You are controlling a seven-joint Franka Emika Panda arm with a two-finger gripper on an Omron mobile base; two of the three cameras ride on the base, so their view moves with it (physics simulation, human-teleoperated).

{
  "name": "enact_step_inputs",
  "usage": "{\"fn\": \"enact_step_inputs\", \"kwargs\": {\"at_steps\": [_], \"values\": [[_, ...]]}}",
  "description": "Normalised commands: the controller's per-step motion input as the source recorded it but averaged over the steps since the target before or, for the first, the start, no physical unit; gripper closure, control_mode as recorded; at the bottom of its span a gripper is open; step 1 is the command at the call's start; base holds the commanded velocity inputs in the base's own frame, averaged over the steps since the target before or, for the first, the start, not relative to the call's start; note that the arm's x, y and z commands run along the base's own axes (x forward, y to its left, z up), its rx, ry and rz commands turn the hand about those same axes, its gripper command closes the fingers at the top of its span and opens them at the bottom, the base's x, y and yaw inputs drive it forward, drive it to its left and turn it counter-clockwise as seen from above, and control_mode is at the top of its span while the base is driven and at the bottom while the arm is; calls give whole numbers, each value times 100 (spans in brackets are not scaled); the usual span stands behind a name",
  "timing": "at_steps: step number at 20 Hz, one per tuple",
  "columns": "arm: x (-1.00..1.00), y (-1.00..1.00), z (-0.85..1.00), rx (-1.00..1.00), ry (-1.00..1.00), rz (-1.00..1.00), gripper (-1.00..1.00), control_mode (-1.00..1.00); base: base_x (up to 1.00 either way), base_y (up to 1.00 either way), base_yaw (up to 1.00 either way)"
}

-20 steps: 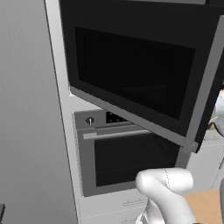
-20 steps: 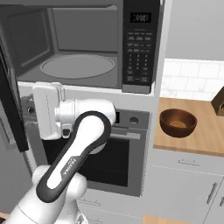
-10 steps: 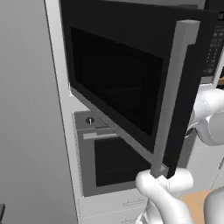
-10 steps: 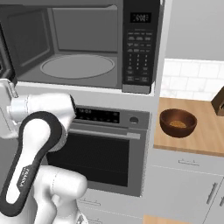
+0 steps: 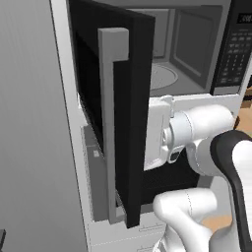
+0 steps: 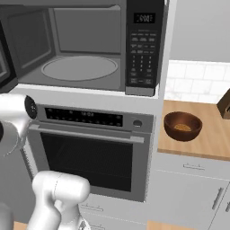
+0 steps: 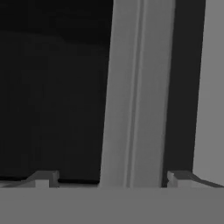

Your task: Open the microwave, place the bowl with waffle inside the microwave, then close the microwave door and turn it on.

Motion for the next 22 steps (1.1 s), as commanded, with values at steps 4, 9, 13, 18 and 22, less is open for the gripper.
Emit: {"fn": "enact_step_inputs", "kwargs": {"at_steps": [4, 9, 13, 18, 22], "values": [[0, 78, 0, -5, 0, -16, -100, -100, 0, 0, 0], [-4, 53, -10, -4, 0, -14, -100, -100, 0, 0, 0], [-4, 51, -11, -8, 1, -13, -100, -100, 0, 0, 0], [0, 13, -2, -16, 3, -14, -100, -100, 0, 0, 0], [1, -81, 0, -19, 7, -24, -100, -100, 0, 0, 0]]}}
